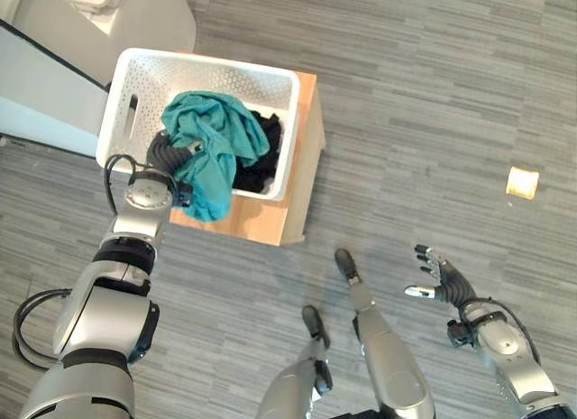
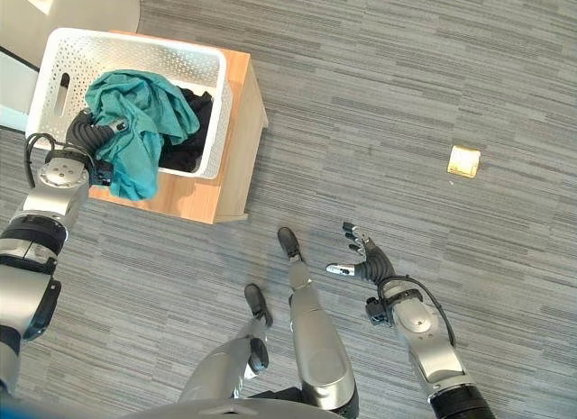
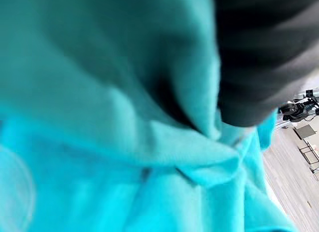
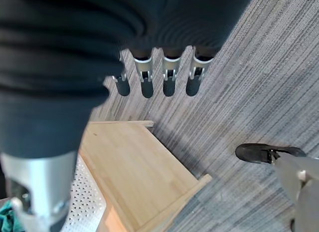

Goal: Pick up bed clothes into laundry basket.

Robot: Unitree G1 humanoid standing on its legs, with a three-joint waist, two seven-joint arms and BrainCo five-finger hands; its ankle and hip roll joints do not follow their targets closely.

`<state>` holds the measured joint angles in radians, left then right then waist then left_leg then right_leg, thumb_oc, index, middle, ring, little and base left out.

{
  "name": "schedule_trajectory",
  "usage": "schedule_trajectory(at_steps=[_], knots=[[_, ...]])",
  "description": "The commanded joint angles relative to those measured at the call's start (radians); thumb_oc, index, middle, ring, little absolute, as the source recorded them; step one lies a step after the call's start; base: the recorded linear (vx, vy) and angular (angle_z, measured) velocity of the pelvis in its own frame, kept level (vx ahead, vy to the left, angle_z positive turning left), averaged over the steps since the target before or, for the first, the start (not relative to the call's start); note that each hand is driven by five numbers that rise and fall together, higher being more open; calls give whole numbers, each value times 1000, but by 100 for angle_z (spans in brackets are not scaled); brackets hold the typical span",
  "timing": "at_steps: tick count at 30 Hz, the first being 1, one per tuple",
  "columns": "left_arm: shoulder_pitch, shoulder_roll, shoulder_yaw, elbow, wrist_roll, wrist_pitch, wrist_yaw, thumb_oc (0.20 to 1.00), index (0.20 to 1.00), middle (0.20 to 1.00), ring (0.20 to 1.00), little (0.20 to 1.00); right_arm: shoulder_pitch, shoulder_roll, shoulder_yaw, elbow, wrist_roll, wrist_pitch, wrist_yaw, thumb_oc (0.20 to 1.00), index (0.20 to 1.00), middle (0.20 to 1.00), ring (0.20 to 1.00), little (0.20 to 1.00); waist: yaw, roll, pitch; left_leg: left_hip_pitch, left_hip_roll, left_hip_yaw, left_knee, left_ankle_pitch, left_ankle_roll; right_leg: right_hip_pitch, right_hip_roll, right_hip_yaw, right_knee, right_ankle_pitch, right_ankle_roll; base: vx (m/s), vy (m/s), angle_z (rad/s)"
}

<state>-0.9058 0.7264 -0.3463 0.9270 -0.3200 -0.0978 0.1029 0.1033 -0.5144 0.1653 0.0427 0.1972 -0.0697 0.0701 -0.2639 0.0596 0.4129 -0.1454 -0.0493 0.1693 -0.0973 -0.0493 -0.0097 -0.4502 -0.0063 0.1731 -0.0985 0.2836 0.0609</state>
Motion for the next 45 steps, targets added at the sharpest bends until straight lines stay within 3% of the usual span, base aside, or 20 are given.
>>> schedule_trajectory(at_steps=[1, 7, 13, 14, 16, 22, 24, 25, 28, 30, 32, 33, 34, 36, 37, 38, 39, 41, 42, 45], knots=[[-24, 53, -10, -73, 29, -52, 4, 1000, 1000, 1000, 1000, 1000, 40, -18, -30, -47, -2, -52, -2, 1000, 1000, 1000, 1000, 1000, 17, 13, -54, -48, 41, -54, 10, 91, -45, 115, -44, 14, 31, -109, 110, 7, -9, 5], [114, 155, 16, -312, -25, -87, -34, 1000, 1000, 1000, 1000, 1000, 62, -28, -63, -52, -8, -48, 25, 1000, 1000, 1000, 1000, 1000, 49, 38, -88, -16, 36, -75, 10, 88, -45, 155, -52, -9, 29, -120, 109, 23, 0, 8], [456, 170, 236, -571, -86, -117, -31, 1000, 1000, 1000, 1000, 1000, 89, -26, -124, -55, -29, -44, 39, 1000, 1000, 1000, 1000, 1000, 96, 40, -141, 27, 34, -103, 10, 82, -45, 208, -61, -38, 30, -138, 101, 46, -19, 16], [619, 113, 351, -660, -112, -127, -21, 1000, 1000, 1000, 1000, 1000, 103, -13, -156, -54, -35, -42, 37, 1000, 1000, 1000, 1000, 1000, 117, 37, -165, 46, 33, -120, 10, 80, -42, 233, -64, -49, 37, -155, 93, 74, -46, 33], [767, 32, 431, -731, -136, -136, -34, 1000, 1000, 1000, 1000, 1000, 112, -1, -187, -50, -38, -41, 35, 1000, 1000, 1000, 1000, 1000, 139, 32, -188, 66, 31, -137, 10, 78, -39, 256, -66, -59, 47, -167, 86, 76, -41, 24], [1041, -156, 565, -819, -142, -118, -60, 1000, 1000, 1000, 1000, 1000, 104, 15, -247, -50, -45, -38, 39, 1000, 1000, 1000, 1000, 1000, 189, 19, -255, 116, 31, -180, 10, 70, -30, 324, -68, -96, 54, -197, 72, 66, -24, 27], [1140, -305, 612, -829, -174, -108, -41, 1000, 1000, 1000, 1000, 1000, 100, 37, -258, -53, -29, -38, 41, 1000, 1000, 1000, 1000, 1000, 223, 4, -285, 140, 29, -200, 10, 66, -21, 356, -67, -117, 57, -212, 65, 49, -21, 24], [1145, -308, 613, -834, -173, -106, -40, 1000, 1000, 1000, 1000, 1000, 100, 35, -257, -53, -29, -38, 41, 1000, 1000, 1000, 1000, 1000, 221, 5, -285, 141, 29, -201, 10, 65, -21, 358, -68, -118, 58, -213, 65, 21, -15, 21], [1182, -457, 616, -841, -223, -109, 20, 1000, 1000, 1000, 1000, 1000, 81, 61, -224, -37, 0, -36, 36, 1000, 1000, 1000, 1000, 1000, 252, -12, -310, 163, 27, -215, 10, 58, -9, 376, -69, -136, 77, -232, 61, 16, -6, 20], [1193, -524, 566, -851, -248, -101, 25, 1000, 1000, 1000, 1000, 1000, 52, 85, -182, -18, 24, -43, 22, 1000, 1000, 1000, 1000, 1000, 277, -16, -313, 180, 26, -239, 15, 55, 5, 371, -74, -155, 161, -268, 57, 0, 0, 0], [1194, -523, 547, -855, -233, -96, 23, 1000, 1000, 1000, 1000, 1000, 49, 91, -168, -21, 28, -45, 22, 1000, 1000, 1000, 1000, 1000, 284, -16, -309, 186, 23, -250, 18, 55, 11, 364, -78, -169, 214, -279, 59, -36, 37, 26], [1158, -530, 442, -839, -264, -75, 11, 1000, 1000, 1000, 1000, 1000, 30, 118, -98, -38, 43, -53, 31, 1000, 1000, 1000, 1000, 1000, 301, -9, -275, 223, 4, -331, 27, 59, 51, 251, -104, -188, 584, -210, 83, -50, 53, 37], [1156, -529, 443, -839, -264, -75, 11, 1000, 1000, 1000, 1000, 1000, 29, 118, -98, -37, 43, -54, 31, 1000, 1000, 1000, 1000, 1000, 300, -10, -278, 216, 3, -331, 26, 64, 51, 243, -105, -188, 584, -205, 84, -66, 27, 88], [1128, -489, 376, -835, -229, -57, -3, 1000, 1000, 1000, 1000, 1000, 31, 140, -68, -40, 62, -61, 20, 1000, 1000, 1000, 1000, 1000, 277, -9, -261, 231, 2, -427, 32, 71, 48, 184, -51, -76, 690, -184, 74, 21, -145, 122], [1114, -470, 359, -839, -194, -63, -9, 1000, 1000, 1000, 1000, 1000, 36, 145, -61, -45, 75, -67, 23, 1000, 1000, 1000, 1000, 1000, 255, -12, -267, 235, 0, -482, 41, 66, 32, 192, -7, 4, 627, -226, 56, 90, -175, 112], [1113, -460, 359, -856, -175, -67, -12, 1000, 1000, 1000, 1000, 1000, 45, 146, -61, -52, 80, -66, 25, 1000, 1000, 1000, 1000, 1000, 253, -16, -270, 231, 0, -499, 48, 63, 24, 206, -3, 28, 592, -246, 51, 120, -179, 173], [1103, -447, 352, -872, -151, -73, -18, 1000, 1000, 1000, 1000, 1000, 54, 141, -62, -64, 92, -74, 33, 1000, 1000, 1000, 1000, 1000, 248, -15, -273, 214, -2, -548, 71, 57, 6, 221, 13, 109, 536, -290, 48, 136, -169, 245], [1087, -432, 334, -882, -132, -92, -17, 1000, 1000, 1000, 1000, 1000, 69, 133, -71, -71, 134, -81, 38, 1000, 1000, 1000, 1000, 1000, 246, -20, -286, 188, -18, -654, 110, 43, -2, 249, 51, 270, 390, -338, 64, 194, -317, 255], [1092, -427, 340, -891, -119, -97, -7, 1000, 1000, 1000, 1000, 1000, 91, 126, -70, -67, 159, -88, 40, 1000, 1000, 1000, 1000, 1000, 272, -45, -294, 156, -28, -714, 142, 36, -28, 321, 27, 259, 271, -341, 63, 84, -318, 165], [1125, -467, 367, -892, -157, -105, 2, 1000, 1000, 1000, 1000, 1000, 96, 114, -56, -64, 171, -77, 45, 1000, 1000, 1000, 1000, 1000, 298, -68, -301, 100, -9, -745, 195, 63, -65, 367, 18, 180, 219, -315, 41, 14, -424, 168]])
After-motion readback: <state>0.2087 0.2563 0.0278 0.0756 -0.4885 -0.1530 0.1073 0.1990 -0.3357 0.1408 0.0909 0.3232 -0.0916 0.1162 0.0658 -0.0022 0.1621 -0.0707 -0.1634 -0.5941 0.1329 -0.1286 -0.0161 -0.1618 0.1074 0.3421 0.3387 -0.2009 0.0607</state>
